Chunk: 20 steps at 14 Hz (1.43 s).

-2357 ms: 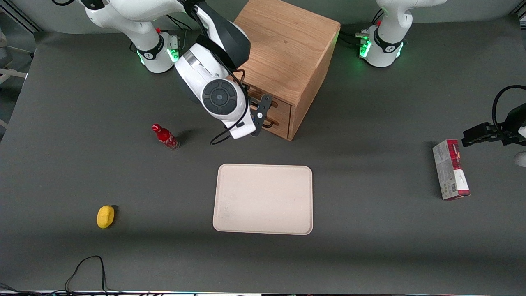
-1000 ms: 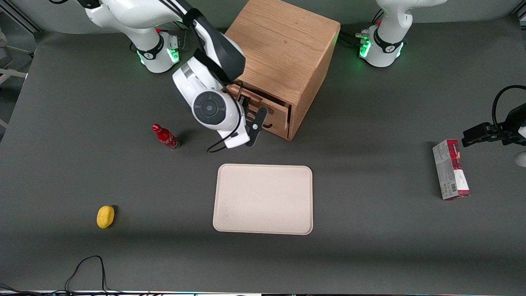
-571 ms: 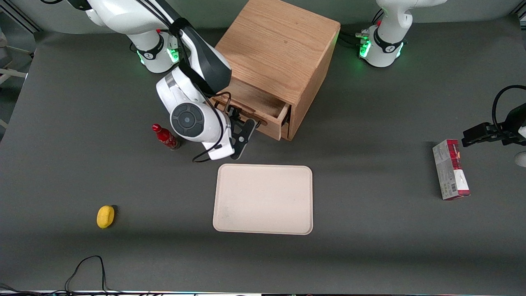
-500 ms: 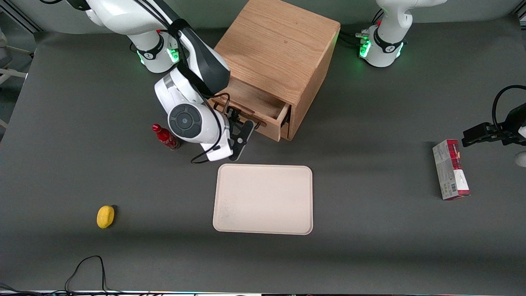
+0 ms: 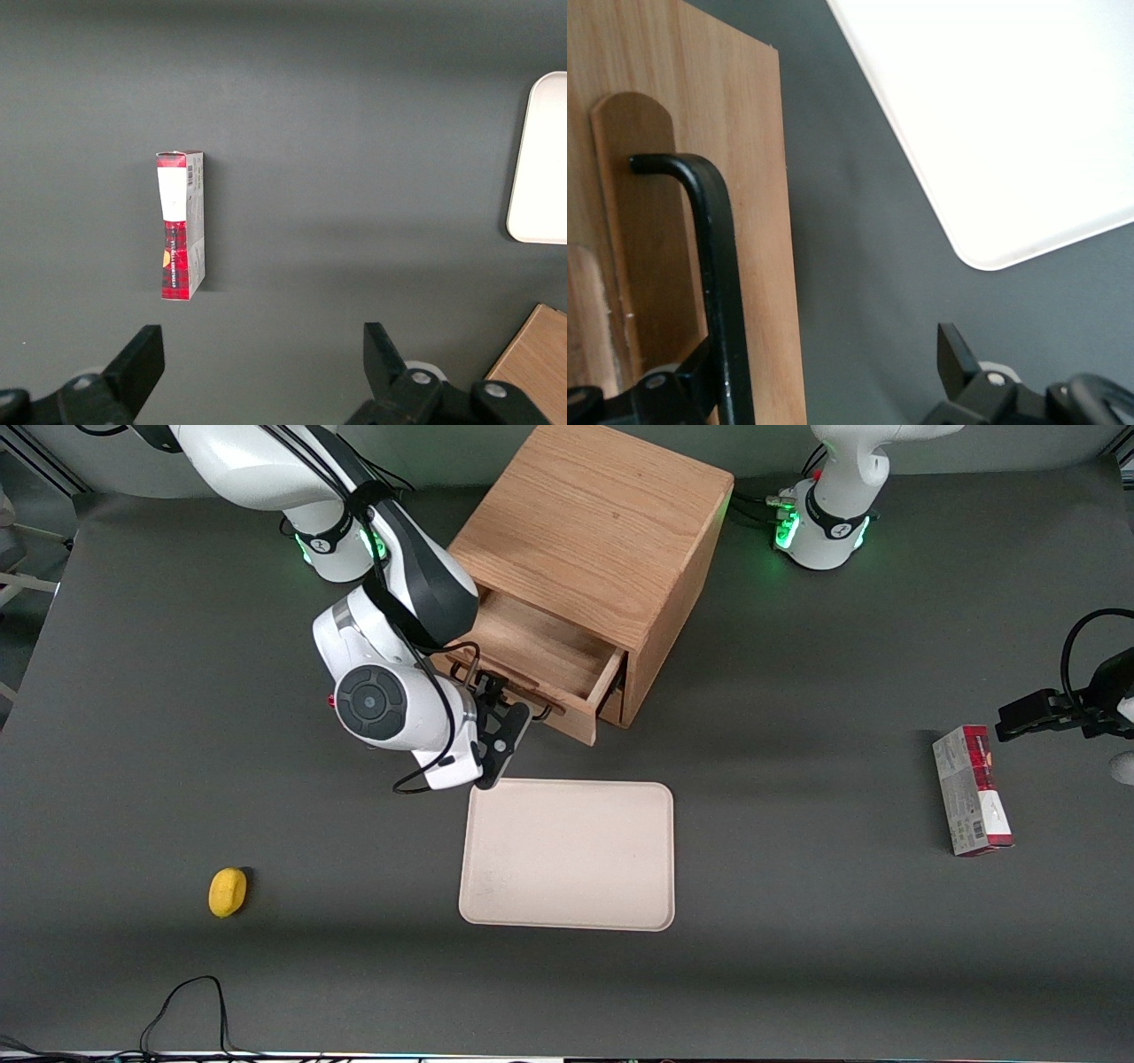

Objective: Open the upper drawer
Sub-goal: 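Pull the handle outward with the right gripper, sliding the drawer open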

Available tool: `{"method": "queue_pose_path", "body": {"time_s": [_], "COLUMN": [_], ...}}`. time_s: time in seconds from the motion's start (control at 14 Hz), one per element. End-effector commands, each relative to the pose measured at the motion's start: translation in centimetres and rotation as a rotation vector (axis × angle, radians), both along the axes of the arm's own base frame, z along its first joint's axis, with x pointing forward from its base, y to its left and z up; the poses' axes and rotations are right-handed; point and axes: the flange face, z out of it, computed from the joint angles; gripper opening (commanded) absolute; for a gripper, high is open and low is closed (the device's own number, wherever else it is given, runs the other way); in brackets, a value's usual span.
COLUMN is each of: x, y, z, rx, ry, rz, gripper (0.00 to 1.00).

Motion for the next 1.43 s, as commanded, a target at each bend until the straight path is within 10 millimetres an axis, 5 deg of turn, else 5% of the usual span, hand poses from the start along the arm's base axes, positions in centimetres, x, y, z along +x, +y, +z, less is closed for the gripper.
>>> {"method": "queue_pose_path", "body": {"time_s": [0.0, 1.36], "x": [2.3, 8.5], "y": [-0.5, -6.0], "z": [0.6, 0.3], "rx": [0.009, 0.018], "ry": [-0.041, -0.122], "rz": [-0.001, -0.103], "gripper": [1.00, 1.00]}}
